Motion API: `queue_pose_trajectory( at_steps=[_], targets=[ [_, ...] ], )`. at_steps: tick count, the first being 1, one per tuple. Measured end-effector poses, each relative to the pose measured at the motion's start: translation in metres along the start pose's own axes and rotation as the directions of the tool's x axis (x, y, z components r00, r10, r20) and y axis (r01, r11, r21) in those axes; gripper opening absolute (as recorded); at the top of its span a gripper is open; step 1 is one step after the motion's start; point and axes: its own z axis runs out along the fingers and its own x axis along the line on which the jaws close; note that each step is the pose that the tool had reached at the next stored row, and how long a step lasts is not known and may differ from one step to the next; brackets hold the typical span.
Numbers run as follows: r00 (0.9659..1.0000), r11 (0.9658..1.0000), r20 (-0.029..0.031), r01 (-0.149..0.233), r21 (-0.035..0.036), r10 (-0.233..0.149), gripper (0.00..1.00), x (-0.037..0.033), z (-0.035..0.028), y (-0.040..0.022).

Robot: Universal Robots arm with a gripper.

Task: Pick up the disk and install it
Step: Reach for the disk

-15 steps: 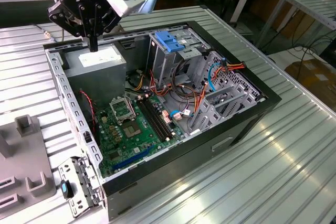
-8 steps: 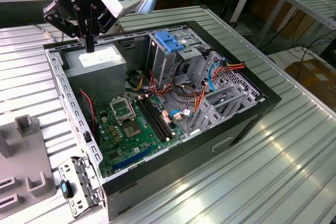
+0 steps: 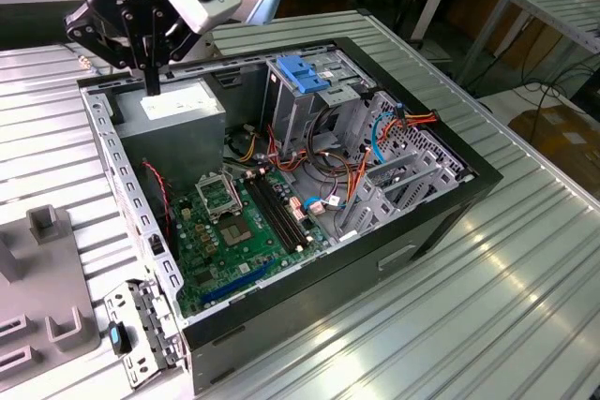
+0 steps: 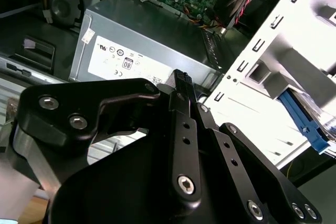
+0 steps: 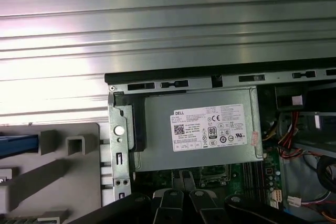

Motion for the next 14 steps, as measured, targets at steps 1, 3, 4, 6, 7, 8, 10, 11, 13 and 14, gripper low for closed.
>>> queue_pose_trajectory(
  at_steps=[1, 3, 4, 6, 7, 8, 10, 11, 13, 14],
  targets=[
    [1.0000, 1.0000, -0.0001, 0.000, 0.0001, 0.000, 0.11, 0.0009, 0.0000, -0.0001],
    [1.0000, 1.0000, 0.0000, 0.000, 0.0000, 0.000, 0.11, 0.0026, 0.0000, -0.0002],
    [1.0000, 1.0000, 0.0000, 0.000, 0.0000, 0.000, 0.11, 0.0035, -0.0001, -0.0003],
    [1.0000, 1.0000, 0.0000, 0.000, 0.0000, 0.000, 0.11, 0.0052, -0.0001, -0.0004],
    [1.0000, 1.0000, 0.0000, 0.000, 0.0000, 0.000, 0.11, 0.0060, -0.0001, -0.0005],
    [1.0000, 1.0000, 0.0000, 0.000, 0.0000, 0.000, 0.11, 0.0068, -0.0001, -0.0005],
    [1.0000, 1.0000, 0.0000, 0.000, 0.0000, 0.000, 0.11, 0.0089, -0.0002, -0.0007],
    [1.0000, 1.0000, 0.0000, 0.000, 0.0001, 0.000, 0.11, 0.0095, -0.0002, -0.0007],
    [1.0000, 1.0000, 0.0000, 0.000, 0.0000, 0.000, 0.11, 0.0114, -0.0002, -0.0009],
    [1.0000, 1.0000, 0.0000, 0.000, 0.0000, 0.000, 0.11, 0.0121, -0.0003, -0.0009]
  ],
)
